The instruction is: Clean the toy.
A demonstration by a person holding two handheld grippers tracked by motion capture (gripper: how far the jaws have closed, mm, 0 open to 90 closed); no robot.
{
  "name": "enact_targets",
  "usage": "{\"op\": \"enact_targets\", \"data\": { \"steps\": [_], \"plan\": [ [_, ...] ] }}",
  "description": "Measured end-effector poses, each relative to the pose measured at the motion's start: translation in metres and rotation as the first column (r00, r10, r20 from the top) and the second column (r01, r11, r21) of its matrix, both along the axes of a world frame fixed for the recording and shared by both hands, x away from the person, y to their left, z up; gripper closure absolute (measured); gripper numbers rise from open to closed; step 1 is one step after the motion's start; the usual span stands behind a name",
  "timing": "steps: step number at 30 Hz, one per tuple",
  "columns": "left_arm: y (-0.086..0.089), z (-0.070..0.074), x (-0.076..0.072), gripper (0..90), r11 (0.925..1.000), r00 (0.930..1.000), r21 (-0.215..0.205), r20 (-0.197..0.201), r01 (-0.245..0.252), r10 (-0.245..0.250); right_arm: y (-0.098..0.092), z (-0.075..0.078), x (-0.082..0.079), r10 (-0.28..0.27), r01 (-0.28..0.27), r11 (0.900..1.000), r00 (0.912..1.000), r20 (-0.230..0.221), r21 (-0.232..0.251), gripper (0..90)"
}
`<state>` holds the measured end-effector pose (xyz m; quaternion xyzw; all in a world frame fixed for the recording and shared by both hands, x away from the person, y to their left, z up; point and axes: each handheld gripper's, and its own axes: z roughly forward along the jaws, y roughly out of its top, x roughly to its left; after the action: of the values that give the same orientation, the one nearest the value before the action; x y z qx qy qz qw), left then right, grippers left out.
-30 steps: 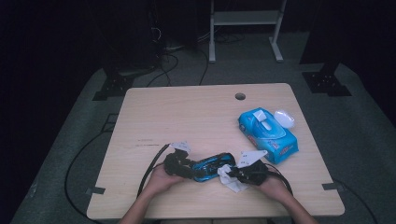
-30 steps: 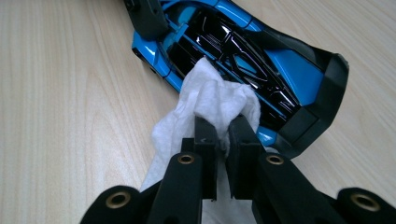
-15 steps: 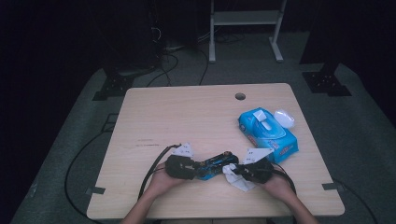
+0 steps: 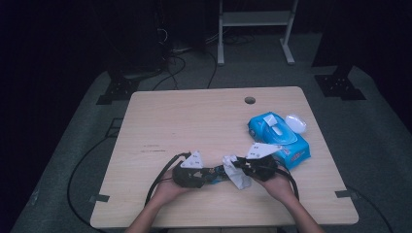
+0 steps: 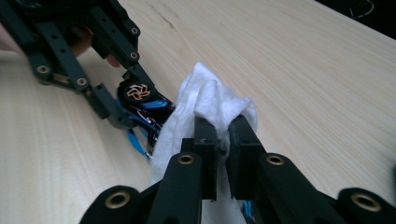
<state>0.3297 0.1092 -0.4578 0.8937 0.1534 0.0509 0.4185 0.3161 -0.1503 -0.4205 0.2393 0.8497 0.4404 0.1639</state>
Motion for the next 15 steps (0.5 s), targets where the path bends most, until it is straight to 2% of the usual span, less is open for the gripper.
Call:
{"op": "enact_targets", "data": {
  "steps": [2,4,5,7,8,11,15],
  "plan": [
    [0.0004,-0.0047,0.0022,58.9,0.9999,0.9994,-0.014,-0.035,0.002,-0.002,0.0052,-0.0046,0.0007,-0.002,0.001,1.0,0.9999,-0.011,-0.027,83.1],
    [0.0017,-0.0074,0.0028,59.1,0.9997,0.9995,-0.024,-0.032,-0.005,0.005,0.0033,-0.0063,0.0006,-0.003,0.003,1.0,0.9999,-0.017,-0.002,83.1],
    [0.0023,-0.0085,0.0032,59.4,0.999,0.9992,-0.043,-0.04,-0.008,0.006,0.0019,-0.0068,0.001,-0.002,0.003,1.0,0.9997,-0.023,0.008,83.1],
    [0.0026,-0.0088,0.0053,60.5,0.9971,0.9964,-0.073,-0.083,-0.023,0.017,0.0016,-0.0077,0.0005,-0.006,0.007,1.0,0.9998,-0.018,0.012,83.1],
    [0.0023,-0.0083,0.0047,60.5,0.9961,0.996,-0.08,-0.085,-0.036,0.029,0.0015,-0.0079,0.0004,-0.007,0.008,1.0,0.9999,-0.014,0.012,83.1],
    [0.0014,-0.0043,0.0007,58.3,0.9954,0.995,-0.056,-0.069,-0.077,0.073,0.0013,-0.0085,-0.0004,-0.013,0.013,1.0,0.9998,-0.013,0.017,83.1],
    [0.0035,-0.0044,0.0022,53.3,0.9913,0.9908,-0.095,-0.109,-0.091,0.08,-0.0002,-0.0096,-0.0015,-0.014,0.014,0.999,0.9997,-0.019,0.033,83.1]
  ]
}}
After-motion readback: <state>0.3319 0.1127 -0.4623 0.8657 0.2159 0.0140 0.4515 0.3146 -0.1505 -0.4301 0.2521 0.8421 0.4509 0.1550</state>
